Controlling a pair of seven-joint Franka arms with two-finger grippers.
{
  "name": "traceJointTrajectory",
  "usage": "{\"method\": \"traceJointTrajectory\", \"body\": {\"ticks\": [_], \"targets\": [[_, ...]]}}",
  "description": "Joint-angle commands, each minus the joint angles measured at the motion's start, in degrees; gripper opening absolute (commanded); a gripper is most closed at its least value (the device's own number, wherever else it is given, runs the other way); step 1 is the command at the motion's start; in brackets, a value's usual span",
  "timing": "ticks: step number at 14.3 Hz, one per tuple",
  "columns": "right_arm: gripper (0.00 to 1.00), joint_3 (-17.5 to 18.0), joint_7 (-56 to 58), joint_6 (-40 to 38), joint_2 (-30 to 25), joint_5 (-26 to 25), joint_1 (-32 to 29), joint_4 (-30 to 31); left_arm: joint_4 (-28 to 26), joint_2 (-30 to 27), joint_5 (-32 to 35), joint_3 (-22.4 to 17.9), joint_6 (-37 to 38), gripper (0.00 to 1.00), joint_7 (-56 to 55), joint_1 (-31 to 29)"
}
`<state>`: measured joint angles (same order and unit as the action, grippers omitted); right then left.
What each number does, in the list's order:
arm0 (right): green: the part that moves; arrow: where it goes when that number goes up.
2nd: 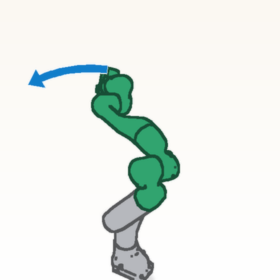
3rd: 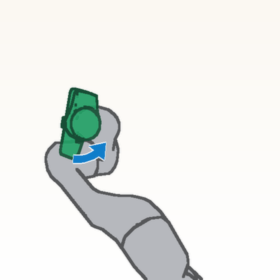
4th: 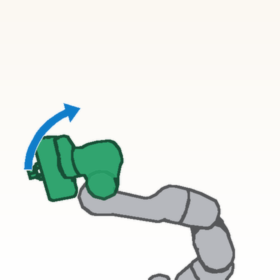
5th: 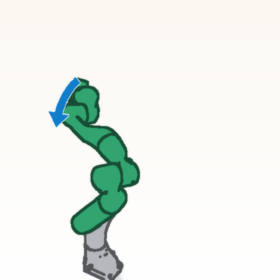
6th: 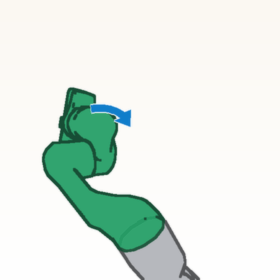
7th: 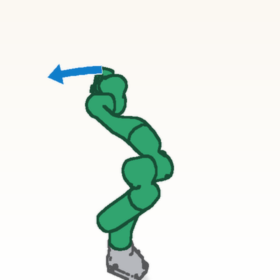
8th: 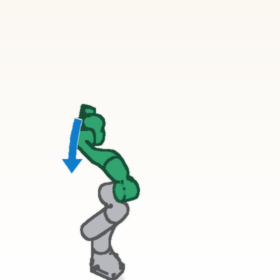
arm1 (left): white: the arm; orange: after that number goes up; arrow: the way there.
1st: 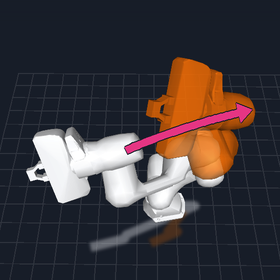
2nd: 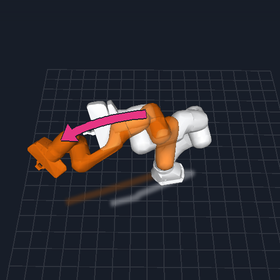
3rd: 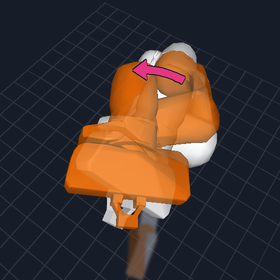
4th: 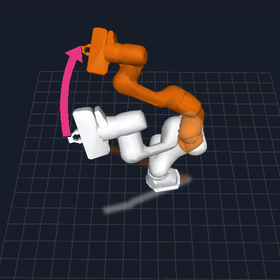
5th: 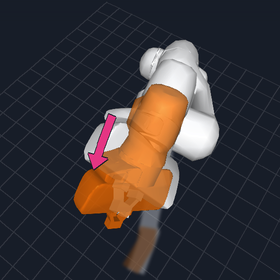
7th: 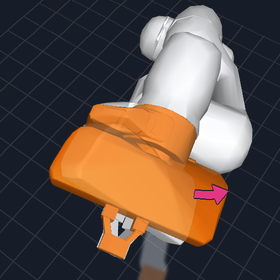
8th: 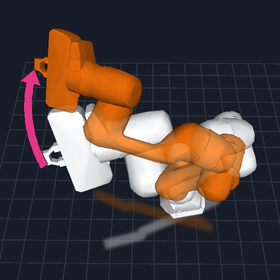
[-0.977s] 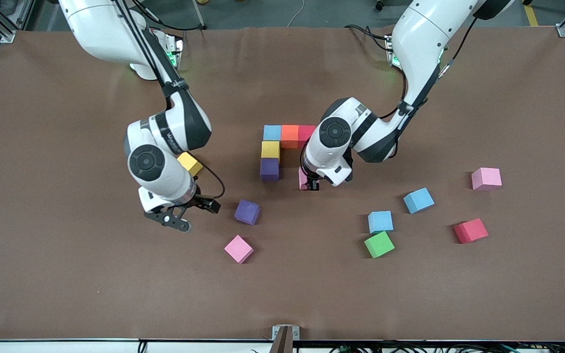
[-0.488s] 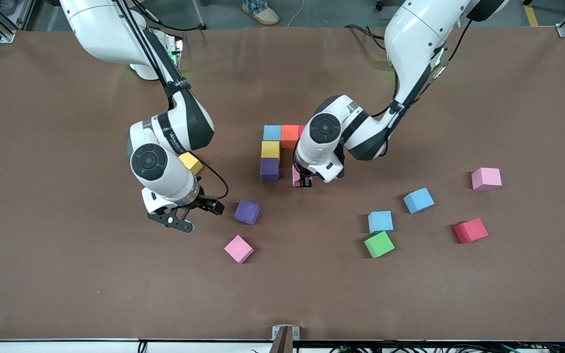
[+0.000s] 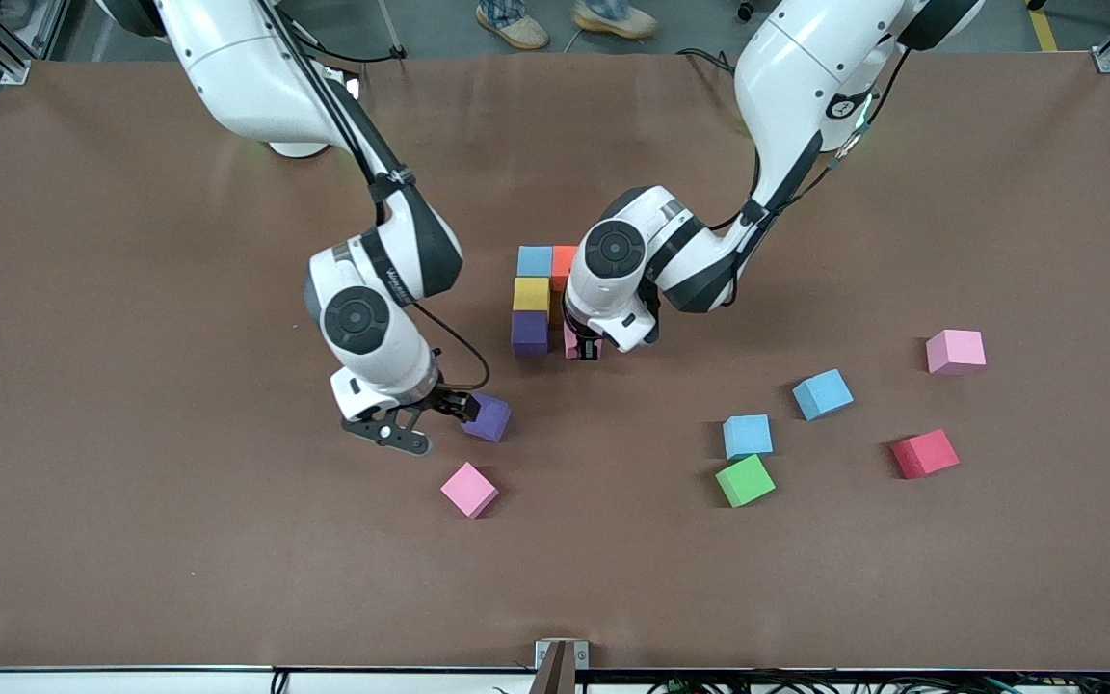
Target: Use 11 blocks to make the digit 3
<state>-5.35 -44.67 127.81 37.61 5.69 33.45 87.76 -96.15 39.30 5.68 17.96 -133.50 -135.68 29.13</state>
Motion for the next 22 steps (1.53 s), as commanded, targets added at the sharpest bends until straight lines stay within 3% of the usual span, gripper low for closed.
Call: {"method": "traceJointTrajectory", "body": {"ticks": [1,11,12,15,18,21,22], "targets": [[1.00,-0.1,-4.4,-0.2,3.6,-0.7,1.4,-4.6,1.2,1.0,4.1,-1.0,0.2,0.03,-4.4,1.9],[1.00,-0.4,-7.4,5.1,8.8,-0.9,4.5,-5.5,1.1,0.7,4.4,-0.6,-0.2,0.03,-1.1,2.6],[0.96,-0.4,-7.4,5.0,8.9,-0.9,4.5,-5.5,1.1,0.6,4.4,-0.5,-0.2,0.03,-0.7,2.7],[0.70,-0.4,-7.2,4.6,9.0,-1.6,4.3,-5.8,1.2,0.6,4.4,-0.4,-0.4,0.03,0.4,2.6],[0.57,-0.4,-7.0,4.1,9.0,-1.8,4.2,-6.1,1.2,0.6,4.2,-0.3,-0.4,0.03,1.4,2.6],[0.57,-0.4,-7.1,4.0,9.0,-1.8,4.0,-6.6,1.8,0.9,4.1,-0.3,-0.8,0.04,1.3,2.6],[0.65,-0.4,-7.1,4.0,9.0,-1.8,3.9,-6.6,1.9,1.0,3.9,-0.3,-1.2,0.04,1.3,2.4]]}}
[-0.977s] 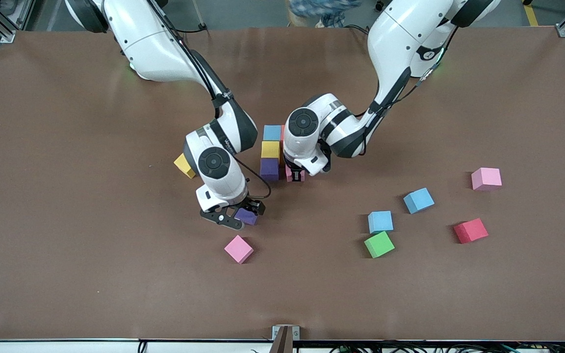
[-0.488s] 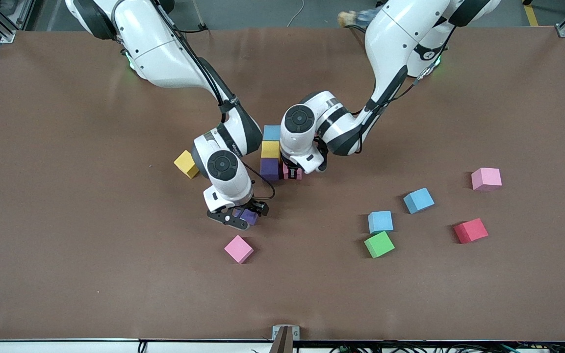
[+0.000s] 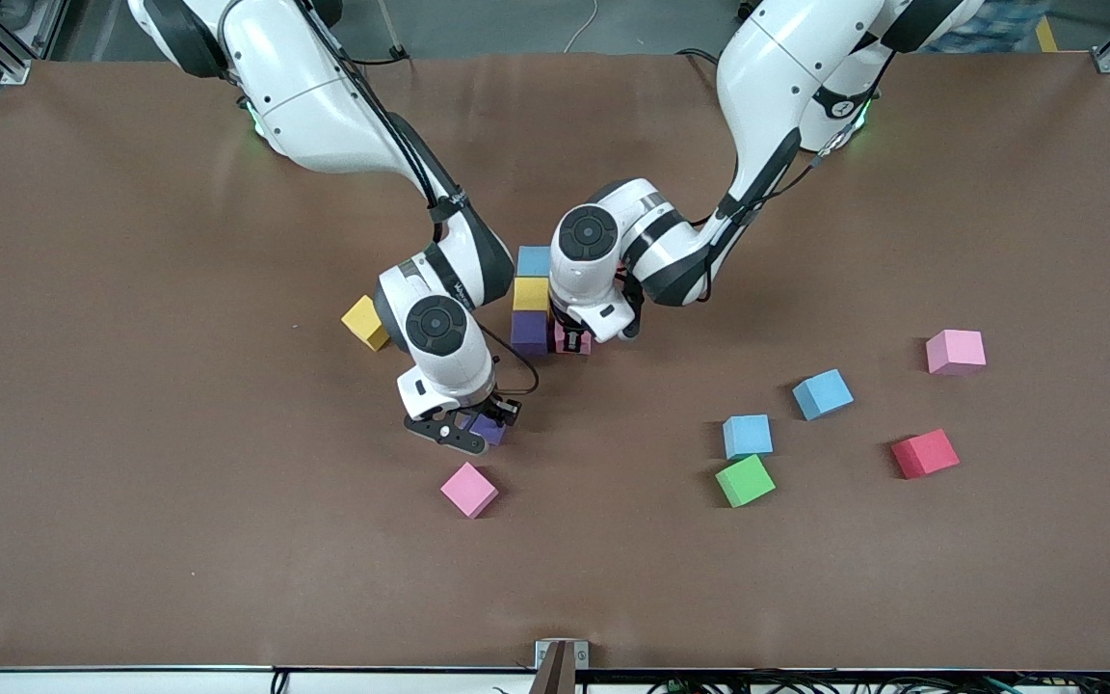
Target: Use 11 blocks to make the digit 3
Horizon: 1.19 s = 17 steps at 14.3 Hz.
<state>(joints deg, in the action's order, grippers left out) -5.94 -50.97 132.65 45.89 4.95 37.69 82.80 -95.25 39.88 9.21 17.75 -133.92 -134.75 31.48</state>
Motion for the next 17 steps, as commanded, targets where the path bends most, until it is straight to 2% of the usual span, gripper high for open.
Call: {"method": "traceJointTrajectory", "body": {"ticks": [1,6,7,11,12,13,14,15,17], "targets": [[0.70,0.1,-0.9,-0.7,0.7,-1.1,-0.5,-1.6,1.2,0.5,0.0,-0.1,-1.3,0.04,-0.2,0.1],[0.72,0.1,-0.9,-0.7,0.7,-1.1,-0.7,-1.9,1.1,1.0,-0.2,-0.2,-3.2,0.04,-1.0,0.0],[0.68,0.1,-0.8,-0.7,0.7,-1.1,-0.8,-1.9,1.1,1.2,-0.2,-0.2,-3.3,0.04,-1.1,0.2],[0.31,0.1,-0.7,-0.7,0.7,-1.1,-0.8,-1.9,0.9,1.5,-0.2,-0.2,-3.2,0.13,-2.6,0.2],[0.19,0.1,-0.5,-0.7,0.7,-1.2,-0.8,-1.9,1.0,2.0,-0.2,-0.2,-3.2,0.19,-2.6,0.2],[0.02,0.1,-0.3,-0.8,0.7,-1.7,-0.8,-1.9,1.1,2.1,-0.2,-0.1,-3.2,0.43,-2.6,0.1],[0.00,0.1,-0.2,-0.7,0.7,-2.7,-0.9,-1.9,1.1,2.1,-0.2,-0.2,-3.2,0.60,-2.7,0.2],[0.00,0.2,0.3,-0.8,0.7,-3.5,-1.0,-1.9,1.0,2.1,-0.2,-0.2,-3.2,0.99,-2.6,0.2],[0.00,0.2,1.2,-0.8,0.6,-3.6,-1.2,-1.9,1.1,1.6,-0.1,-0.2,-3.2,1.00,-2.4,0.2]]}}
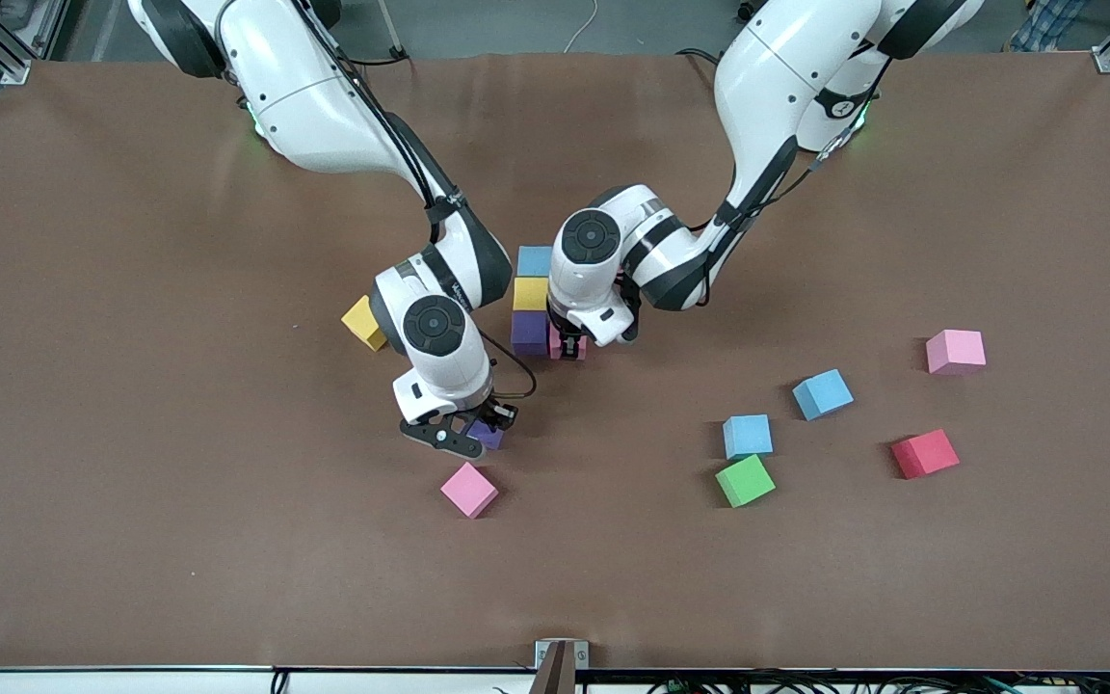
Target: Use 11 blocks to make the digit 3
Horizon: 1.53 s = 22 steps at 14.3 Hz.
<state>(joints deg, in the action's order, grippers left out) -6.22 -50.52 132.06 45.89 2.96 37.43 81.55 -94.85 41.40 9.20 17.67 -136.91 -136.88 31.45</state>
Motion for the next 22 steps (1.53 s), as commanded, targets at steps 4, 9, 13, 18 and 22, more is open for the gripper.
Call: {"method": "traceJointTrajectory", "body": {"ticks": [4,9,13,18,22], "targets": [[0.00,0.9,1.4,-0.2,0.3,-1.0,-1.0,-1.0,0.7,-3.5,0.1,0.0,2.8,1.00,0.2,-0.5],[0.00,1.2,11.4,-0.2,0.1,-0.7,0.3,-1.5,2.2,-9.3,0.7,-0.4,5.6,1.00,5.4,-3.2],[0.00,2.2,13.4,-0.3,-0.2,-0.7,1.7,-1.0,4.9,-9.2,0.8,-1.0,10.2,1.00,19.0,-7.4],[0.00,5.0,12.3,-2.9,-2.4,-0.3,1.7,1.8,5.8,-9.2,2.5,-1.1,11.6,1.00,30.4,-14.2],[0.00,5.1,11.2,-2.2,-5.2,1.0,1.9,5.5,5.8,-9.8,2.5,-0.6,14.9,1.00,42.6,-21.0]]}}
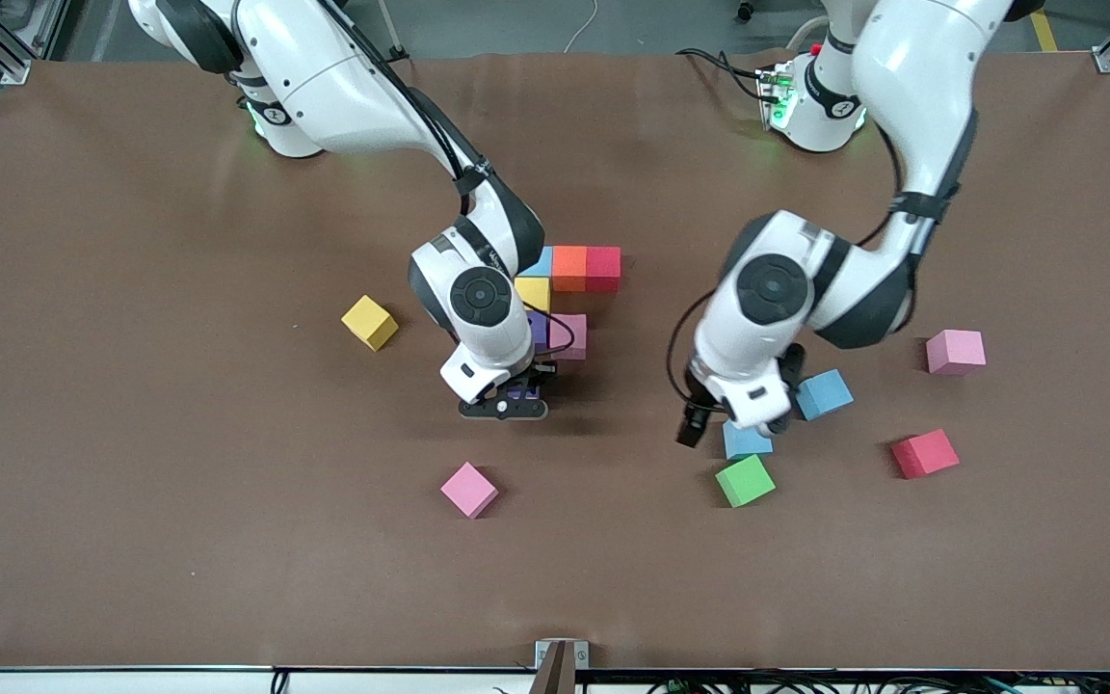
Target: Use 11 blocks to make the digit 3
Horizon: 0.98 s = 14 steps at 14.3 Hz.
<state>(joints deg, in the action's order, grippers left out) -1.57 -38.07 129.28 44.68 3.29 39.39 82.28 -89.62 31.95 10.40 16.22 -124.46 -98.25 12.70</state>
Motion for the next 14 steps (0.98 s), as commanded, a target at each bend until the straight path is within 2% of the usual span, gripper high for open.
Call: {"method": "traceJointTrajectory", "body": {"ticks": [1,4,8,10,14], "targets": [[0.00,0.4,-1.5,2.1,-4.9,0.9,0.2,6.5,0.6,-0.2,1.2,0.7,3.3,1.00,6.5,-2.7],[0.00,0.4,-1.7,7.0,-7.0,1.1,0.2,11.5,-1.3,-1.5,1.0,0.9,5.8,1.00,18.0,-6.9],[0.00,0.4,-3.9,7.9,-7.1,1.1,0.7,11.9,-2.2,-0.1,0.8,0.9,5.8,1.00,45.7,-10.3],[0.00,0.4,-6.0,9.4,-7.0,1.1,1.5,12.2,-1.8,1.3,0.4,0.9,5.6,1.00,56.2,-11.2],[0.00,0.4,-6.1,10.0,-7.0,1.1,2.2,12.8,-1.3,2.3,0.3,1.0,5.5,1.00,61.4,-11.1]]}}
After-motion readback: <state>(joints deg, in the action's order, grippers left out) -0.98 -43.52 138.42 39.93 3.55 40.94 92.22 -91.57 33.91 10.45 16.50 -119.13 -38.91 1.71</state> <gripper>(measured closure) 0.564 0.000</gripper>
